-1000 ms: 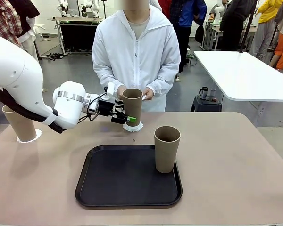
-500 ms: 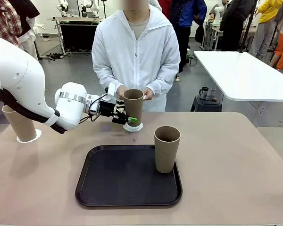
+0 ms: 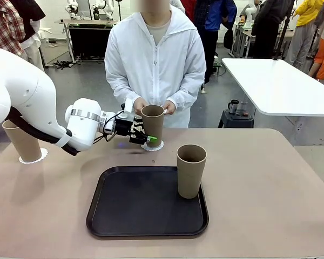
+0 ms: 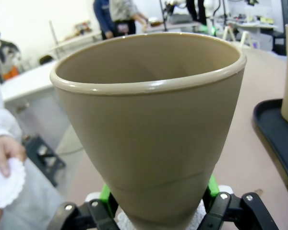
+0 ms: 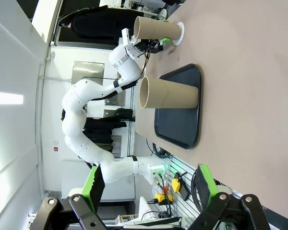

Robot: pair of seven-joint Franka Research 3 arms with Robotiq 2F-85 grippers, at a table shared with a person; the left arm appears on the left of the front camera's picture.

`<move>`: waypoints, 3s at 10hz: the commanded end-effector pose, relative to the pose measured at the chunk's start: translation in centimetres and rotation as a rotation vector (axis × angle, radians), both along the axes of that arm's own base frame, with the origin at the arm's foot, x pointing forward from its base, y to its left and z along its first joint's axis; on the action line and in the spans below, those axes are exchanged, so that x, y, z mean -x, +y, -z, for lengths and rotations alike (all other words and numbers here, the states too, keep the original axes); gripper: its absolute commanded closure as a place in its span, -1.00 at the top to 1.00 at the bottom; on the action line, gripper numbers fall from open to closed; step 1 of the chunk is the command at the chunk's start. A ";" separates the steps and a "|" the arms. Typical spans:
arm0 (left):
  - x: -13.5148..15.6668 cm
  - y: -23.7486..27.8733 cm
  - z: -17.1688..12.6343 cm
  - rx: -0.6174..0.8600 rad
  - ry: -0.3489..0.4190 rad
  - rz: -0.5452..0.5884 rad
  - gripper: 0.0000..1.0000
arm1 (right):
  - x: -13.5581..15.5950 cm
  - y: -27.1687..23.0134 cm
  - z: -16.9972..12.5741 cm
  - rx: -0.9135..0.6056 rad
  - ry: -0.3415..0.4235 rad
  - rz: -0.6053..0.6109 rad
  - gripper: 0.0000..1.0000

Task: Place coasters on the table and set cups on them.
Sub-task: Take one Reusable plastic cup from the Flat Tray and place it on a coaster set by the human.

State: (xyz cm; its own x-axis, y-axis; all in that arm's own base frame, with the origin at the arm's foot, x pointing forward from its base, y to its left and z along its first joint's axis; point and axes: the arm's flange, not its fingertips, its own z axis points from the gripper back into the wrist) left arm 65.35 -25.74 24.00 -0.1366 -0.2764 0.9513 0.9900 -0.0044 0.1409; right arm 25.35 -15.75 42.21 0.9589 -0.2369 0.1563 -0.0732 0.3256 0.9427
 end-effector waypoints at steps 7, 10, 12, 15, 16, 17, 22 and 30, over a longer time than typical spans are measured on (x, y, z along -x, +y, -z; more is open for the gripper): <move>-1.1 0.0 0.4 -0.087 0.064 -0.036 1.00 | 0.0 0.0 -0.1 -0.014 -0.005 0.000 1.00; -0.9 0.3 -0.7 -0.116 0.039 -0.041 1.00 | 0.0 0.0 -0.1 -0.014 -0.005 0.000 1.00; -1.0 1.0 -1.6 -0.143 0.036 -0.066 1.00 | 0.0 0.0 -0.1 -0.014 -0.005 0.000 1.00; -0.9 2.7 -2.8 -0.265 0.082 -0.095 1.00 | 0.0 0.0 -0.1 -0.014 -0.005 0.000 1.00; -0.8 3.3 -3.1 -0.297 0.088 -0.107 1.00 | 0.0 0.0 -0.1 -0.014 -0.005 0.000 1.00; -0.5 3.9 -3.7 -0.327 0.103 -0.107 1.00 | 0.0 0.0 -0.1 -0.014 -0.005 0.000 1.00; 2.5 7.5 -14.1 -0.610 0.105 -0.242 1.00 | 0.0 0.0 -0.1 -0.014 -0.005 0.000 1.00; 12.2 5.1 -28.9 -0.994 0.239 -0.484 1.00 | 0.0 0.0 -0.1 -0.014 -0.005 0.000 1.00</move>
State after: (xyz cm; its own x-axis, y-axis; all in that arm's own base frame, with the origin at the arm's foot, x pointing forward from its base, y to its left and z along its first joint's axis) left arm 52.69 -20.31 52.73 0.3163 -0.9085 0.2730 0.9326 0.3506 0.0860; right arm 25.36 -15.75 42.18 0.9590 -0.2369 0.1554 -0.0724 0.3253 0.9428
